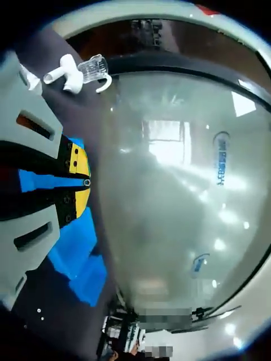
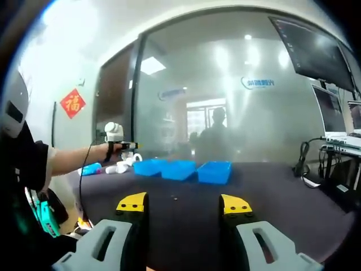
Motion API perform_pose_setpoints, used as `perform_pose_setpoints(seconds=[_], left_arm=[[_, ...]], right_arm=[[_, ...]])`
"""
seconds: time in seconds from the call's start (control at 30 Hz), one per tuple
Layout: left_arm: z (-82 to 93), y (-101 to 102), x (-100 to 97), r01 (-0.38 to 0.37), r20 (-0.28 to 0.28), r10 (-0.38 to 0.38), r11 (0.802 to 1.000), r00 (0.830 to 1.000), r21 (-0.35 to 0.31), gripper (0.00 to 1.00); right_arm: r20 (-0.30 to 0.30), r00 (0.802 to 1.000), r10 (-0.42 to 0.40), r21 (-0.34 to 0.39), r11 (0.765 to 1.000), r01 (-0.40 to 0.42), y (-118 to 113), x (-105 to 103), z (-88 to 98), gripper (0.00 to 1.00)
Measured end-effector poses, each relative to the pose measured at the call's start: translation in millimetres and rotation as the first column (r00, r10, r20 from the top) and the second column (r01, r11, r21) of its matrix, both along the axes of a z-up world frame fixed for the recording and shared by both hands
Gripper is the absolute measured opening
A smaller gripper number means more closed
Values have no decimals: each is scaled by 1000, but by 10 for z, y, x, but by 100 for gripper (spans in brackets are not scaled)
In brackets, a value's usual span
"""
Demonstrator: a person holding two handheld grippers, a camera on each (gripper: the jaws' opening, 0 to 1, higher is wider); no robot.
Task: Sort the screws, nuts, and washers into the corresponding bins
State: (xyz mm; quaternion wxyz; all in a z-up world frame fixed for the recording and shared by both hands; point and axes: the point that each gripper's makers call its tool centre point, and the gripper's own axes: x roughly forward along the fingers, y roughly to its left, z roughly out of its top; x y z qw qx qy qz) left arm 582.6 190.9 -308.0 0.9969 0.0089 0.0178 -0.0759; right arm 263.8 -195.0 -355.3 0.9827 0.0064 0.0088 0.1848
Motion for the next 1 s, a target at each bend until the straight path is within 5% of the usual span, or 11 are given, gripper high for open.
perform_pose_setpoints(seconds=[0.23,0.63,1.0], left_arm=[[-50,-58,184,12,-37,-12,1000,999,11,6],[-125,-63,168,-14,-56,15,1000,998,17,7],[-245,-87,-30,8,-99,-9,1000,995,-11,36]], right_arm=[[-9,1000,2,2,1000,-2,7,-8,-21,45],[-5,1000,-4,2,1000,4,-20,-34,3,45],[-5,1000,0,-2,1000,0,-21,-19,-9,45]])
